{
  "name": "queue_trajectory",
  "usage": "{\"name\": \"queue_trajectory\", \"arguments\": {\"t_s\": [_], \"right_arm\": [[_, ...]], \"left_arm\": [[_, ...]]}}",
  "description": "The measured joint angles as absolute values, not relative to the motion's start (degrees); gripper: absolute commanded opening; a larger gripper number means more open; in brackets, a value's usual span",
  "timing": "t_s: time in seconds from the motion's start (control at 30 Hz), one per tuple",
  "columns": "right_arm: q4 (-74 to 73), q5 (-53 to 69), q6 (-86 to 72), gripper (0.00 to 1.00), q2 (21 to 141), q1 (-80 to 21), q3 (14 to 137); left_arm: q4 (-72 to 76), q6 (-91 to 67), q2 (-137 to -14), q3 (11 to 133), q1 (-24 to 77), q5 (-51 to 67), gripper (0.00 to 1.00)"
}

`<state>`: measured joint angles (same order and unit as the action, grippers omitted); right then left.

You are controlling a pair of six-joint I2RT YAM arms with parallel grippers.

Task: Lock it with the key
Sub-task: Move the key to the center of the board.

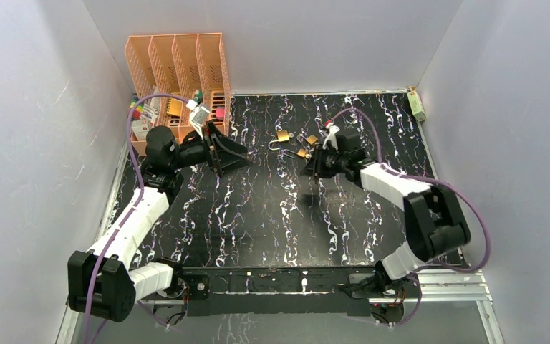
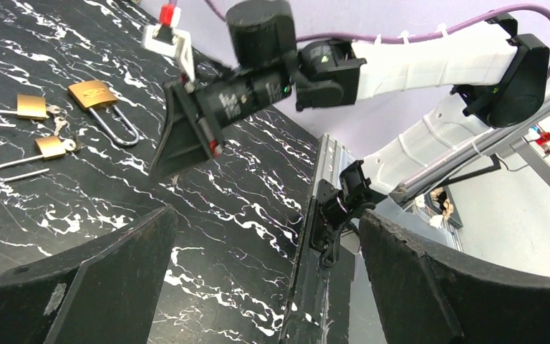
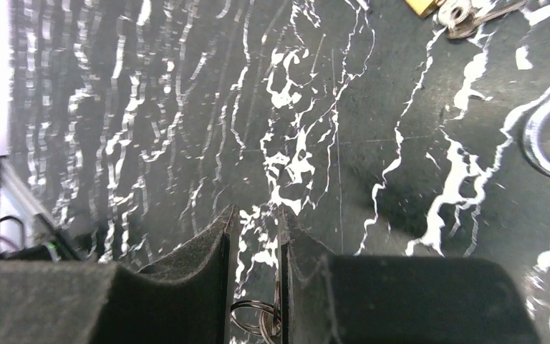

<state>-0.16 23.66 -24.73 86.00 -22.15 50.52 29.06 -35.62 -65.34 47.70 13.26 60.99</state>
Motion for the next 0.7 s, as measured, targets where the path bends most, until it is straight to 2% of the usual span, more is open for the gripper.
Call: {"name": "queue_trajectory", "arguments": {"t_s": [0.3, 0.43, 0.5, 0.7], "right_arm": [[3.27, 6.46, -29.12, 0.0, 101.97, -39.44, 57.14], [6.07, 0.45, -31.29, 0.02, 104.47, -41.82, 57.36], [7.14, -1.76, -31.99, 0.25, 105.49, -42.02, 57.98], [6.63, -7.18, -32.14, 0.72, 107.09, -43.03, 60.88]], "left_arm": [[20.62, -31.33, -64.71, 47.68, 13.26, 54.39, 0.98], [17.34, -29.69, -63.51, 47.68, 13.23, 52.25, 0.98], [16.56, -29.32, -62.94, 47.68, 13.26, 51.64, 0.98], [15.44, -28.51, -62.41, 47.68, 13.26, 51.09, 0.98]]}}
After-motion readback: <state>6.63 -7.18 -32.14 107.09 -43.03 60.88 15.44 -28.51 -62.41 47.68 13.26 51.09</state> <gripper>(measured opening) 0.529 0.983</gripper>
